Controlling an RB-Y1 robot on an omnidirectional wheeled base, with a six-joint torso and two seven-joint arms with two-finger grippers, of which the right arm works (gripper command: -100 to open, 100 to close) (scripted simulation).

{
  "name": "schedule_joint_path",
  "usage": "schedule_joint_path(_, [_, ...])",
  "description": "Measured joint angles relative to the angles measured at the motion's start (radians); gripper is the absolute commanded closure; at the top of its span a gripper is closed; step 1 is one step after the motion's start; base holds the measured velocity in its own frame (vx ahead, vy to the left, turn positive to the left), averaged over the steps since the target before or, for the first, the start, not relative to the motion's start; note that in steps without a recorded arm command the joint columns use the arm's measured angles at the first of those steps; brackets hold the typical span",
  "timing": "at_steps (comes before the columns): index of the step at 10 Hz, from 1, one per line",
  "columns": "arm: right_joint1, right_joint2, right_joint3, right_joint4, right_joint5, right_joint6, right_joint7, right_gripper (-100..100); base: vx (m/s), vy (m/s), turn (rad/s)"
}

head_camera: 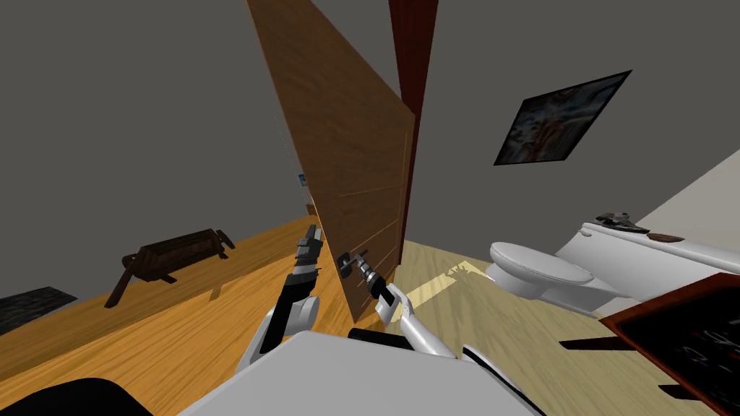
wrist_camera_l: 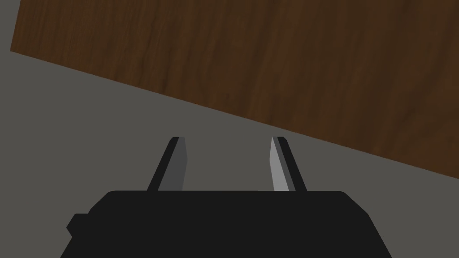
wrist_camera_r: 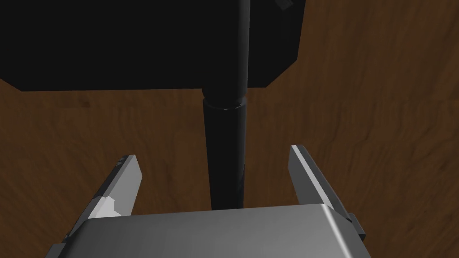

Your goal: Push the door open

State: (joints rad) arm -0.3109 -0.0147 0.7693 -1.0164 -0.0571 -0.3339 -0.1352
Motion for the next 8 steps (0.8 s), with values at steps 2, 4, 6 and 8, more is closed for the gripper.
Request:
schedule_joint_path(2, [0.0,0.016,-0.003,0.002,0.001,-0.002,0.002,100,0.018,0.024,-0.002])
schedule_joint_path(4, [-0.003,0.016,-0.004,0.0,0.0,-0.004,0.001,100,-0.012,-0.018,0.007])
schedule_joint_path(6, [-0.001,0.016,-0.003,0.001,0.0,-0.002,0.001,100,-0.007,-0.008,-0.003])
schedule_joint_path(8, [0.0,0.015,-0.003,0.003,0.0,-0.002,0.001,100,0.008,0.057,0.023])
